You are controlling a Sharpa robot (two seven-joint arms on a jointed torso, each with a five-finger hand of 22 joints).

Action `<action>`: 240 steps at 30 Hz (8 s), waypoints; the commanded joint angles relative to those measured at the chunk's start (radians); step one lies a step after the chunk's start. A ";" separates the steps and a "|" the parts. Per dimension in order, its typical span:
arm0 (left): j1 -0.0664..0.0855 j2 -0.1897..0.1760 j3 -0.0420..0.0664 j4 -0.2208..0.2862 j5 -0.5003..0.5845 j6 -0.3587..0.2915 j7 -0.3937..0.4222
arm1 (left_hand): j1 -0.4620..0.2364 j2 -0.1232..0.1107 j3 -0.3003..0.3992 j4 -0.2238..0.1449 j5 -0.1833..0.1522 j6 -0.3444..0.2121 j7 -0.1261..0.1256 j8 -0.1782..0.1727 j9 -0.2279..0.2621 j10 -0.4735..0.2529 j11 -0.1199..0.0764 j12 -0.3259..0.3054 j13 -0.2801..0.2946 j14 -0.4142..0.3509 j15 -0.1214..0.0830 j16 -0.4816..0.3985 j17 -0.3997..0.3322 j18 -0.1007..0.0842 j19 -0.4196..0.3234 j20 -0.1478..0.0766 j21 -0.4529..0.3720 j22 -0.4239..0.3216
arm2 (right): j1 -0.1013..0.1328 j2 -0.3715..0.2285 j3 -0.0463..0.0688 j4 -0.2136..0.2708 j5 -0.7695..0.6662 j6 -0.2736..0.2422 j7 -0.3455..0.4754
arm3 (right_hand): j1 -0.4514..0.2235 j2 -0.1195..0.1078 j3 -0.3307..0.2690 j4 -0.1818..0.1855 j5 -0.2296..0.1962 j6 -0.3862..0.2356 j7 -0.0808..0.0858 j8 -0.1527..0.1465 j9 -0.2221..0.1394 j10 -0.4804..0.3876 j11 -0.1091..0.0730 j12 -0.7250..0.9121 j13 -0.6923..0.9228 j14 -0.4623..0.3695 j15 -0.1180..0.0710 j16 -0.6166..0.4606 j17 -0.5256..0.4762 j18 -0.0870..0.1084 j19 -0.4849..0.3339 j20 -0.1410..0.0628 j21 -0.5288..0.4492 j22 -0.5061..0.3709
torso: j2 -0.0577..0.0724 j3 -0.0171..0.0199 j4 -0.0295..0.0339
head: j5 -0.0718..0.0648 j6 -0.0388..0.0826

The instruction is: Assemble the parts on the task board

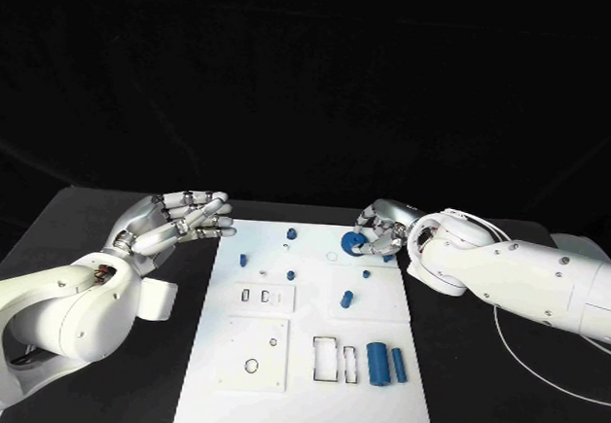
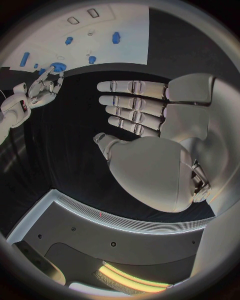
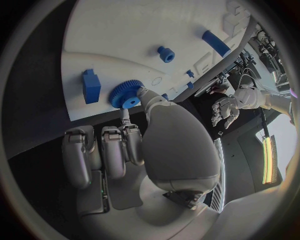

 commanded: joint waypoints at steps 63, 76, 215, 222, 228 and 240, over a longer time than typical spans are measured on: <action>0.001 0.010 0.001 -0.007 0.002 0.021 0.002 | -0.006 -0.006 0.010 0.000 -0.002 0.008 0.038 -0.004 -0.002 0.005 -0.001 -0.006 0.000 0.007 0.003 -0.008 0.002 0.015 0.009 -0.002 -0.002 -0.002 | -0.030 0.223 -0.011 0.025 -0.308 -0.149 -0.008 | 0.008 0.004 0.156 -0.021 0.009 0.131 -0.034 0.014 -0.007 0.076 -0.030 0.068 0.221 0.099 -0.018 0.009 0.247 -0.022 0.106 -0.018 0.008 0.263 | -0.001 -0.0007 0.0038 | 0.014 -0.007; 0.001 0.009 0.001 -0.006 0.002 0.021 -0.002 | -0.007 -0.007 0.012 0.000 -0.002 0.008 0.038 -0.005 -0.002 0.006 -0.001 -0.008 0.000 0.007 0.003 -0.011 0.004 0.014 0.010 -0.002 -0.003 -0.004 | -0.034 0.250 -0.015 -0.019 -0.309 -0.136 -0.014 | 0.005 0.002 0.157 -0.021 0.007 0.129 -0.033 0.011 -0.008 0.074 -0.029 0.066 0.219 0.099 -0.017 0.009 0.248 -0.022 0.106 -0.017 0.008 0.263 | 0.000 0.0004 0.0029 | 0.013 -0.005; 0.001 0.005 0.000 -0.038 0.002 0.019 -0.007 | -0.004 -0.016 0.022 -0.010 -0.002 0.016 0.036 -0.006 -0.003 0.022 -0.002 -0.014 0.002 -0.001 0.004 -0.026 0.010 0.014 0.006 0.001 -0.013 -0.012 | -0.072 -0.159 -0.014 0.016 0.060 -0.092 0.298 | 0.043 0.013 0.075 -0.006 0.037 0.160 -0.016 -0.114 0.000 0.049 -0.012 0.031 0.197 0.103 0.000 0.013 0.263 -0.022 0.106 0.001 0.008 0.263 | -0.003 0.0097 -0.0156 | 0.003 -0.016; 0.001 0.004 0.000 -0.039 0.002 0.019 -0.008 | -0.004 -0.016 0.022 -0.010 -0.002 0.016 0.036 -0.006 -0.003 0.022 -0.002 -0.014 0.002 -0.001 0.004 -0.026 0.010 0.014 0.006 0.001 -0.013 -0.012 | -0.073 -0.153 -0.014 0.010 0.060 -0.143 0.288 | 0.066 0.062 0.127 -0.022 -0.042 0.183 -0.032 -0.093 0.012 0.055 -0.026 0.039 0.202 0.103 -0.013 0.013 0.263 -0.022 0.106 -0.012 0.008 0.263 | -0.004 0.0095 -0.0151 | 0.004 -0.016; 0.001 0.004 0.000 -0.039 0.002 0.019 -0.009 | -0.004 -0.016 0.022 -0.010 -0.002 0.016 0.036 -0.006 -0.003 0.022 -0.002 -0.014 0.002 -0.001 0.004 -0.026 0.010 0.014 0.006 0.001 -0.013 -0.012 | -0.073 -0.154 -0.013 0.021 0.064 -0.182 0.299 | 0.071 0.082 0.161 -0.041 -0.040 0.213 -0.048 -0.060 0.029 0.061 -0.040 0.045 0.207 0.103 -0.024 0.013 0.263 -0.022 0.106 -0.021 0.008 0.263 | -0.004 0.0096 -0.0157 | 0.004 -0.020; 0.001 0.005 0.000 -0.041 0.002 0.020 -0.009 | -0.004 -0.016 0.022 -0.010 -0.002 0.016 0.036 -0.006 -0.003 0.022 -0.002 -0.014 0.002 -0.001 0.004 -0.026 0.010 0.014 0.006 0.001 -0.013 -0.012 | -0.064 -0.173 -0.010 0.166 0.017 -0.244 0.210 | 0.050 0.081 0.170 -0.043 -0.038 0.213 -0.055 -0.043 0.041 0.061 -0.047 0.043 0.206 0.103 -0.031 0.013 0.263 -0.022 0.106 -0.029 0.008 0.263 | -0.007 0.0086 -0.0158 | 0.009 -0.024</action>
